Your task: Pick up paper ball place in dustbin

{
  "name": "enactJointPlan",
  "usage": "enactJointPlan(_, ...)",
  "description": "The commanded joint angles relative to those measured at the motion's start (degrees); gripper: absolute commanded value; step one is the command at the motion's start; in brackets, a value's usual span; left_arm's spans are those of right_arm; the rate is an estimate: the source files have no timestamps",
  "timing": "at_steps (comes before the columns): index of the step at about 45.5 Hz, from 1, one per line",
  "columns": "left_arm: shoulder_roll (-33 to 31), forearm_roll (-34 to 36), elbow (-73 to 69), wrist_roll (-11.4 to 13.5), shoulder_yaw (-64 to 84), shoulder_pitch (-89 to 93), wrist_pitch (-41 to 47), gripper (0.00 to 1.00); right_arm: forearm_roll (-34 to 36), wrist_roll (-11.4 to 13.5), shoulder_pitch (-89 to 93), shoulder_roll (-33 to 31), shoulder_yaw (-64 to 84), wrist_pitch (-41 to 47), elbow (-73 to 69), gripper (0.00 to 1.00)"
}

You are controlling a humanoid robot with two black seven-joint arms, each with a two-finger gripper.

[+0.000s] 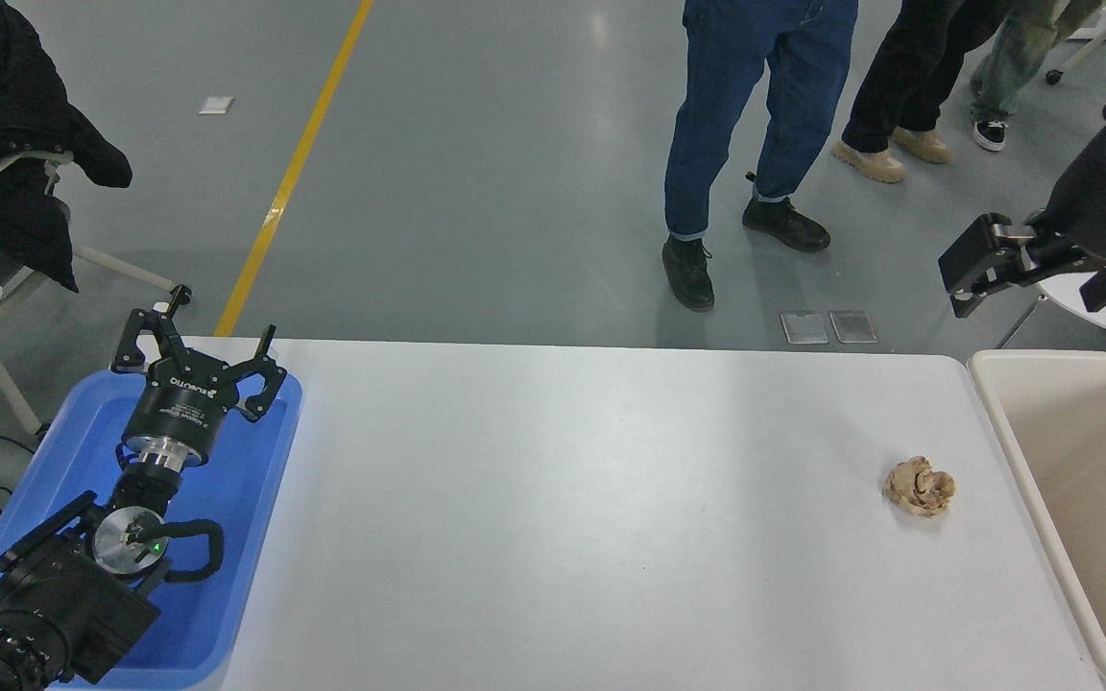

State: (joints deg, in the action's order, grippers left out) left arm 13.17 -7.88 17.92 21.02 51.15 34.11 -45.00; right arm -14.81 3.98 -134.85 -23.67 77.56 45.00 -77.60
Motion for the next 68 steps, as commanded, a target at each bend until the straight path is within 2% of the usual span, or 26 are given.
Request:
enactJointPlan(1,0.02,-0.03,0.01,-0.01,0.00,-0.01,0.00,1.00,1.10,-0.12,2.66,-0.15,-0.39,0.00,0.35,1.00)
enactJointPlan(9,0.02,0.05,0.01,-0.10,0.00,-0.01,0.00,1.00,1.01,-0.03,13.28,-0.33,-4.17,0.00,1.05,1.00)
enactJointPlan(17,0.02,0.05,0.01,-0.01,0.00,0.08,0.00,1.00,0.57,-0.03,22.87,-1.64,-5.84,-21.69,2.63,1.00)
enactJointPlan(23,0.02,0.06,0.01,-0.10,0.00,0.08,0.00,1.00,0.13,-0.03,28.23,-1.65,-6.45,-30.23,3.86,1.00)
enactJointPlan(40,0.02,0.06,0.01,-0.10,0.00,0.08,0.00,1.00,0.13,-0.03,49.41,-1.21,-14.45,-31.64,21.79,1.00)
enactJointPlan(60,-0.07,-0.03,0.01,-0.01,0.00,0.08,0.00,1.00,-0.05,0.06,65.76,2.83,-21.83,-32.26,36.11,1.00)
enactJointPlan(68,0.02,-0.03,0.01,-0.01,0.00,-0.01,0.00,1.00,-0.05,0.15,71.83,4.07,-28.16,-36.11,40.95,1.00)
